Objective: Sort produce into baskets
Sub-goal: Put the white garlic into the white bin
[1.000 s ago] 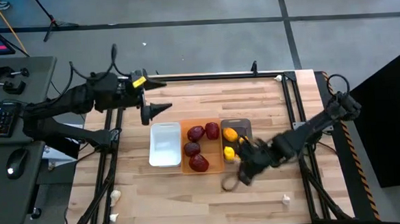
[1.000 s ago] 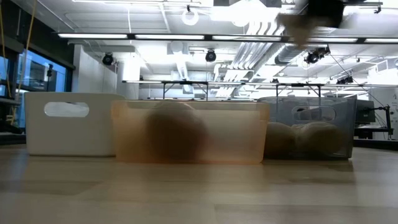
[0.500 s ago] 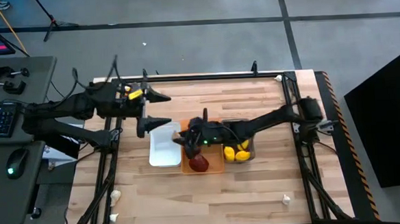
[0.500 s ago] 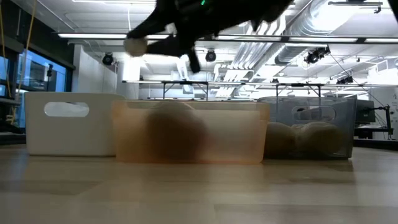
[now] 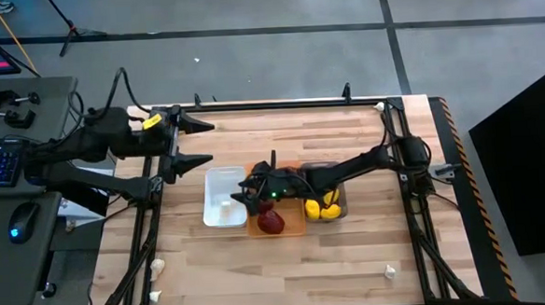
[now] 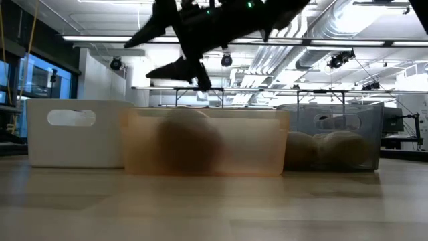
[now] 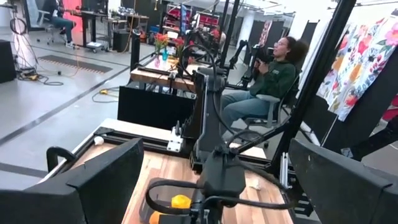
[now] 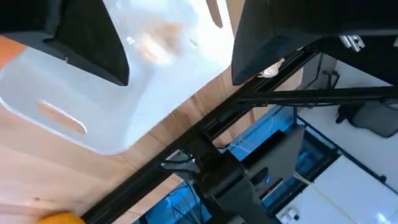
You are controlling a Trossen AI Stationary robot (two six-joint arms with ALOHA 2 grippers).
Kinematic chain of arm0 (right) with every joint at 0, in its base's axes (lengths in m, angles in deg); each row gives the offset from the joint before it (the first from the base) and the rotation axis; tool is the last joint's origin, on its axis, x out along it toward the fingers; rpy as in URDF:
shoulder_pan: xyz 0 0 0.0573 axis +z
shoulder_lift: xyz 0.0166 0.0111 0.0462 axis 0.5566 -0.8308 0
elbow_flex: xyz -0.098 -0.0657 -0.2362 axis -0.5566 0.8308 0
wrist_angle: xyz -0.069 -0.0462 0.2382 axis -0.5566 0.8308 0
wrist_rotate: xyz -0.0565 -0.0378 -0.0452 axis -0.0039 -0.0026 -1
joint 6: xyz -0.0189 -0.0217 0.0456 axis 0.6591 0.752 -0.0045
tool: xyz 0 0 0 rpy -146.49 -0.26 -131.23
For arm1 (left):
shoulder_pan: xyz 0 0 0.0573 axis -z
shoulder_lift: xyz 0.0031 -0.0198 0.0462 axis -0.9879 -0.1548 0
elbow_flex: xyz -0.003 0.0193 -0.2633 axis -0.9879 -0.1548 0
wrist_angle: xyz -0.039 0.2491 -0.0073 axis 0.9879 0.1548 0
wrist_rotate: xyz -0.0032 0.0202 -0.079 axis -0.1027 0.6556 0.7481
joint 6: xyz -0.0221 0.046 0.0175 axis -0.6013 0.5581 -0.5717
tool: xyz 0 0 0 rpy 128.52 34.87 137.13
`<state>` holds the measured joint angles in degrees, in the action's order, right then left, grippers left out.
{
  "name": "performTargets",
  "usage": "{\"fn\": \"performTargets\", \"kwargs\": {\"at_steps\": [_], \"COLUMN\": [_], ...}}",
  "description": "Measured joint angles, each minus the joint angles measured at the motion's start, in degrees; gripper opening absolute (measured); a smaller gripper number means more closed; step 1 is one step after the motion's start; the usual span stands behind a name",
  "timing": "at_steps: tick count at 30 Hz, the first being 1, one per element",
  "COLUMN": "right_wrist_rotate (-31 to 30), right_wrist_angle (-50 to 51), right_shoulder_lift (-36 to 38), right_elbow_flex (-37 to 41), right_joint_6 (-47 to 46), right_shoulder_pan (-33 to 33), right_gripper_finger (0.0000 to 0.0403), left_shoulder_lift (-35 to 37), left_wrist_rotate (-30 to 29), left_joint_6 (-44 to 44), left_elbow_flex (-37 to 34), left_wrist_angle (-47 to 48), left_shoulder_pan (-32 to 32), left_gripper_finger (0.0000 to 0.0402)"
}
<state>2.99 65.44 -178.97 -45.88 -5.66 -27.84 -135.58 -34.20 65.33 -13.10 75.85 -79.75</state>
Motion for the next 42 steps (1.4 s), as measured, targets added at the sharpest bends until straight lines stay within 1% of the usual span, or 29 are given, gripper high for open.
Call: {"fn": "performTargets", "kwargs": {"at_steps": [1,3,6,8,10,13,15,17,19,21,24,27,29,32,34,36,38,41,42], "right_wrist_rotate": [0.5,3.3,12.5,18.6,22.9,26.1,26.3,26.6,26.3,24.8,19.8,14.8,14.2,15.0,16.1,19.3,23.7,30.2,31.5], "right_wrist_angle": [1.5,3.7,7.9,16.6,28.3,45.9,54.5,61.3,64.2,65.0,65.2,70.0,74.6,79.9,81.7,81.4,79.6,75.6,73.9], "right_shoulder_lift": [0.1,0.1,0.5,1.6,2.0,2.8,3.7,5.0,6.4,8.2,11.3,11.9,11.4,11.1,11.0,10.9,10.9,10.9,10.9], "right_elbow_flex": [-1.0,-3.0,-6.5,-9.3,-11.7,-12.5,-12.0,-10.6,-8.6,-7.0,-6.3,-6.0,-5.9,-5.2,-3.6,-1.2,2.2,7.6,9.1], "right_joint_6": [0.8,3.0,8.0,10.5,12.8,15.8,16.7,16.6,14.6,10.9,3.5,-9.3,-19.1,-34.1,-45.2,-54.7,-62.9,-70.9,-73.3], "right_shoulder_pan": [-0.2,-0.8,-1.5,-1.7,-1.1,1.3,4.4,8.2,12.9,17.9,25.5,32.7,36.6,41.2,43.4,45.0,46.3,48.0,48.5], "right_gripper_finger": [0.0278,0.0282,0.0282,0.0282,0.0282,0.0282,0.0281,0.0282,0.0281,0.0281,0.0281,0.0281,0.0281,0.0281,0.0281,0.0281,0.0281,0.0281,0.0281], "left_shoulder_lift": [-0.1,-0.4,-1.0,-1.4,-2.1,-3.5,-4.4,-5.6,-6.9,-8.2,-10.5,-12.8,-14.5,-17.0,-18.6,-20.0,-21.0,-21.5,-21.5], "left_wrist_rotate": [0.0,0.0,-0.1,-0.2,-0.5,-2.6,-4.4,-6.4,-8.5,-10.9,-14.7,-17.4,-18.0,-18.1,-18.1,-18.0,-18.0,-18.0,-17.7], "left_joint_6": [-0.2,-1.9,-4.6,-6.0,-7.2,-8.8,-10.6,-12.2,-13.7,-14.9,-16.2,-18.2,-19.9,-21.1,-21.4,-21.5,-21.5,-21.5,-21.0], "left_elbow_flex": [0.0,0.0,0.0,0.0,0.0,0.0,0.0,0.1,0.0,0.0,0.0,0.0,0.0,0.0,0.0,0.0,0.0,0.0,0.0], "left_wrist_angle": [0.0,-0.2,-0.6,-1.5,-2.7,-3.3,-2.9,-3.5,-3.3,-4.5,-6.7,-8.3,-9.5,-11.4,-12.6,-13.9,-13.9,-13.8,-13.9], "left_shoulder_pan": [0.0,0.0,0.4,1.0,1.8,3.2,4.4,6.0,7.8,9.6,11.7,12.8,13.2,13.5,13.5,13.5,13.3,13.3,13.3], "left_gripper_finger": [0.039,0.039,0.039,0.039,0.039,0.039,0.039,0.039,0.039,0.039,0.039,0.039,0.039,0.039,0.039,0.039,0.039,0.039,0.039]}}
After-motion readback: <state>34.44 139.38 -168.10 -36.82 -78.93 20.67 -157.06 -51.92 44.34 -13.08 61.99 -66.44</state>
